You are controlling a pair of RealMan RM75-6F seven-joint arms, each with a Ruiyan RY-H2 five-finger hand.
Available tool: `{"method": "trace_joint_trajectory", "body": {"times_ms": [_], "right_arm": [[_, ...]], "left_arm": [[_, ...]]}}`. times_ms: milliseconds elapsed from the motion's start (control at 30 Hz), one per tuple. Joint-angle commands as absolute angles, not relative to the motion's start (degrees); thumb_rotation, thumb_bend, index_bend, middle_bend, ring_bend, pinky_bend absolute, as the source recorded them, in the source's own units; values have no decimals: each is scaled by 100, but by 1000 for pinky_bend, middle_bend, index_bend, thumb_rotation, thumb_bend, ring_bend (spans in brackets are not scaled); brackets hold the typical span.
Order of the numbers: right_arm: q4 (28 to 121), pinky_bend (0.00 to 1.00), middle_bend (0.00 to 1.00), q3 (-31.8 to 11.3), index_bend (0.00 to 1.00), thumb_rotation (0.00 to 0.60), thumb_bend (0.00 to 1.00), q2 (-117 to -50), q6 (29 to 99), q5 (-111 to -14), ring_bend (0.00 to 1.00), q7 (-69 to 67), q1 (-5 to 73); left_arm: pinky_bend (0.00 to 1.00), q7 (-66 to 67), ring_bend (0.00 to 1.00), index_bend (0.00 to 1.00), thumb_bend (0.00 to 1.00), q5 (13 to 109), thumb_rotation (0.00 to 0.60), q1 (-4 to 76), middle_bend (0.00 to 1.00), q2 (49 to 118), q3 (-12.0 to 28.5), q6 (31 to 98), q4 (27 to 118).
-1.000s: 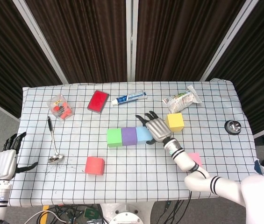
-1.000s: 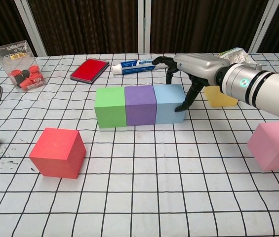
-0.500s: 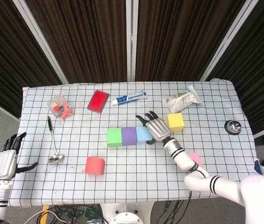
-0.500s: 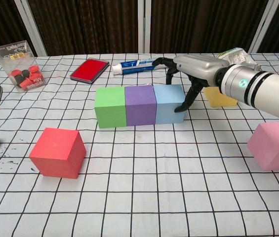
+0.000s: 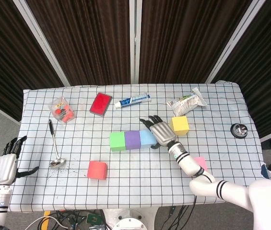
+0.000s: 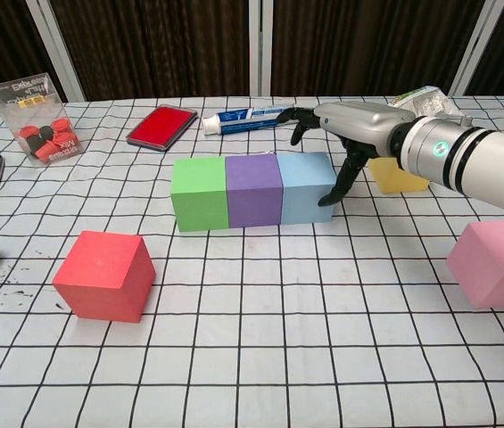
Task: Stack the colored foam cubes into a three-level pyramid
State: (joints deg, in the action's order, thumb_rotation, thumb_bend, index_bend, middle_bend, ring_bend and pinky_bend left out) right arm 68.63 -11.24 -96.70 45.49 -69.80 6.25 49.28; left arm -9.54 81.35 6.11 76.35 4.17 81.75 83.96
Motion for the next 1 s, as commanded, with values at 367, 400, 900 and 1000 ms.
{"method": "trace_joint_trajectory", "body": {"times_ms": [367,400,900,1000], "right_arm": [[8208,0,157,-1368,0,600,0,-8712,5311,-7371,0,85,4583],[8386,0,157,-1380,0,600,0,-8570,5383,-7394,0,32,4522],[9203,0,157,-1195,0,600,0,-7230,6489,-7641,0,-1046,3376],[9179,0,157,-1190,0,600,0,-7059,6609,-7683,0,-1279,3228]], "left_arm": [[75,-943,0,56,0,8499,600,592,104,7482,369,8460,8748],[75,-928,0,56,0,8565,600,599,104,7454,343,8472,8822],[79,-1093,0,57,0,9327,600,1201,148,7716,-79,7629,9454],[80,-976,0,57,0,9373,600,1408,148,7812,-134,7287,9523]]}}
